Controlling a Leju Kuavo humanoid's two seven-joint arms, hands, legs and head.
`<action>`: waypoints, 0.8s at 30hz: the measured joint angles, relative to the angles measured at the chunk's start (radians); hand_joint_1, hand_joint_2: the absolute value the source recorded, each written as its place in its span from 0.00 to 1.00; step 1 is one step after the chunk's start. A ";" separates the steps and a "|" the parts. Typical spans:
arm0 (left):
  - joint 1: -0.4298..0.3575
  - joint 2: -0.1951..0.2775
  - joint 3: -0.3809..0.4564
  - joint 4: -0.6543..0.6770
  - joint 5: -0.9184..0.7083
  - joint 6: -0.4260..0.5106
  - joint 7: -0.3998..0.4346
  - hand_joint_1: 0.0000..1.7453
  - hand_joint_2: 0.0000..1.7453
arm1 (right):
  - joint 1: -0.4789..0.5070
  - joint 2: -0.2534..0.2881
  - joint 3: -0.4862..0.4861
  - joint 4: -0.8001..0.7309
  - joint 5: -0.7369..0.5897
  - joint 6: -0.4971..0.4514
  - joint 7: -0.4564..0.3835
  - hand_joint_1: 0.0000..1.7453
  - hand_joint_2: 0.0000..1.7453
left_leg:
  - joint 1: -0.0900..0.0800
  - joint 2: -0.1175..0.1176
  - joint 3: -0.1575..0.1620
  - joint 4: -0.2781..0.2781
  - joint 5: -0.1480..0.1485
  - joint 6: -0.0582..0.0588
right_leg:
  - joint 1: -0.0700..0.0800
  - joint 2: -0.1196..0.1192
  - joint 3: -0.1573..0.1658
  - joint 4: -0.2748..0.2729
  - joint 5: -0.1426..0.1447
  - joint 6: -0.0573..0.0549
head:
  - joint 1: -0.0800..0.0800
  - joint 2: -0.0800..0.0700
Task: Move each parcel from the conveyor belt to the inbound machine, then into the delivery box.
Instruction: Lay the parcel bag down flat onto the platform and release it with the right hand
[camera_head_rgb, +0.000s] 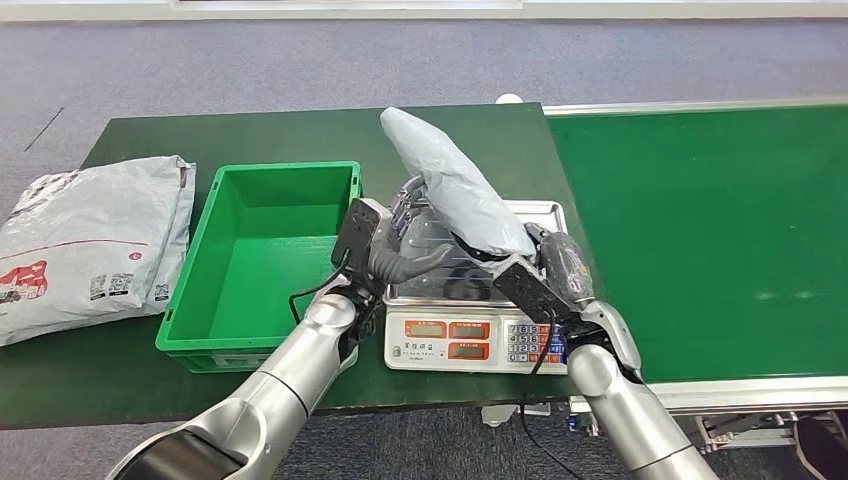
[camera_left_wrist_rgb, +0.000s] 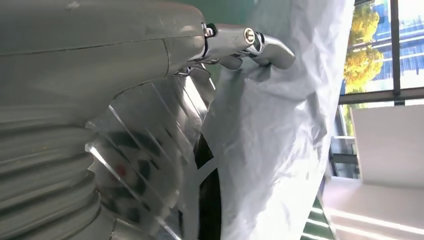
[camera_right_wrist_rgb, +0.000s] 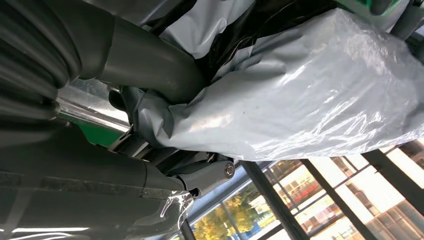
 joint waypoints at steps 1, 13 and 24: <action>0.000 0.000 0.000 0.000 0.000 0.000 0.000 0.00 1.00 | 0.000 0.001 0.006 -0.004 0.000 0.000 0.001 1.00 1.00 | 0.000 0.000 0.000 0.000 0.000 0.000 | 0.000 0.000 0.000 0.000 0.000 0.000 | 0.000 0.000; 0.003 0.008 0.000 -0.006 0.010 0.004 -0.012 0.00 1.00 | 0.025 0.015 0.047 -0.042 0.021 0.030 -0.008 1.00 1.00 | 0.000 0.000 0.000 0.000 0.000 0.000 | 0.000 0.001 0.000 0.000 0.000 0.000 | 0.000 0.000; 0.007 0.022 0.000 -0.015 -0.013 0.027 -0.026 0.00 1.00 | 0.146 0.026 0.111 -0.171 0.055 -0.030 0.046 0.00 1.00 | 0.000 0.000 0.000 0.000 -0.001 0.000 | 0.000 0.000 -0.001 0.000 -0.001 -0.001 | 0.000 0.000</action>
